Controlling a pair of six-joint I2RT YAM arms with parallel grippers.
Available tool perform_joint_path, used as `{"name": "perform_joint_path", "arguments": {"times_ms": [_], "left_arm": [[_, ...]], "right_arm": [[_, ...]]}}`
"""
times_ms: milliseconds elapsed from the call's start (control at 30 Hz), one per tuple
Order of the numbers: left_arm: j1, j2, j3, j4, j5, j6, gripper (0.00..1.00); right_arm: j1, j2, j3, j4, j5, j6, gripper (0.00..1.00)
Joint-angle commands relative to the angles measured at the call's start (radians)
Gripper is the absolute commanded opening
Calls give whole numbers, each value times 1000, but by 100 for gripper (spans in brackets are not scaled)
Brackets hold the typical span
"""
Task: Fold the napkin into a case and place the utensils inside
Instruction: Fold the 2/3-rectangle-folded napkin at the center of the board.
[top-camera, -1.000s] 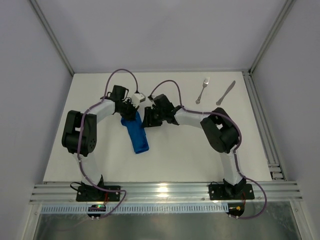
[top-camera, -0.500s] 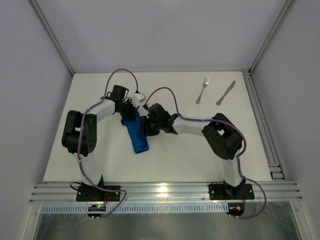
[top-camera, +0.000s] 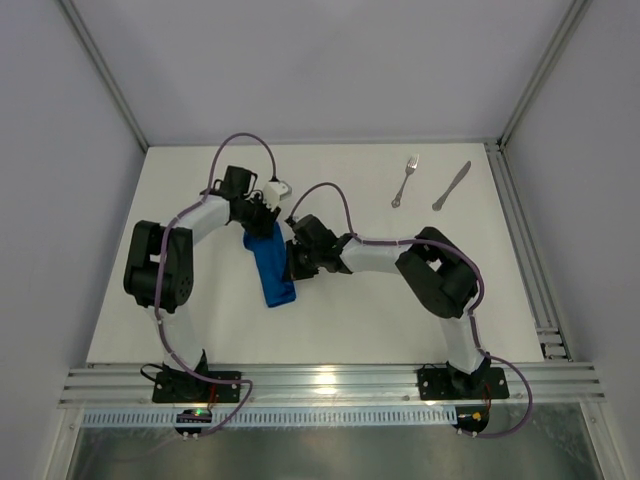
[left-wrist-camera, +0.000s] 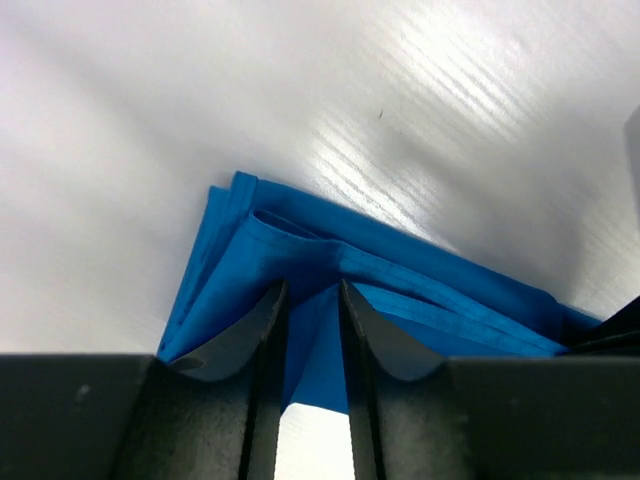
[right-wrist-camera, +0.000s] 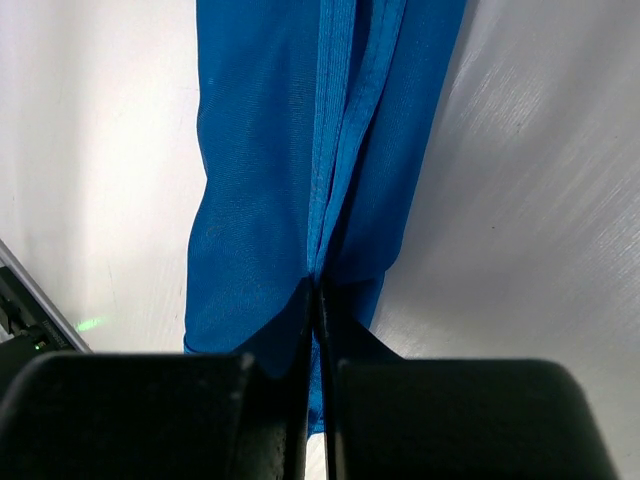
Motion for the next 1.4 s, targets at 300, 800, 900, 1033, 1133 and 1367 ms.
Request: {"name": "perform_joint_path", "arguments": {"times_ms": [300, 800, 900, 1033, 1133, 1367], "left_arm": [[138, -104, 194, -315, 105, 268, 47], [115, -82, 11, -141, 37, 377, 29], [112, -72, 10, -133, 42, 358, 13], [102, -76, -20, -72, -10, 345, 12], [101, -93, -47, -27, -25, 329, 17], [96, -81, -33, 7, 8, 280, 0]], "right_arm": [[-7, 18, -36, 79, -3, 18, 4], [-9, 15, -33, 79, -13, 13, 4], [-10, 18, -30, 77, -15, 10, 4], [-15, 12, -20, 76, -24, 2, 4], [-16, 11, -11, 68, -29, -5, 4], [-19, 14, 41, 42, -87, -48, 23]]}}
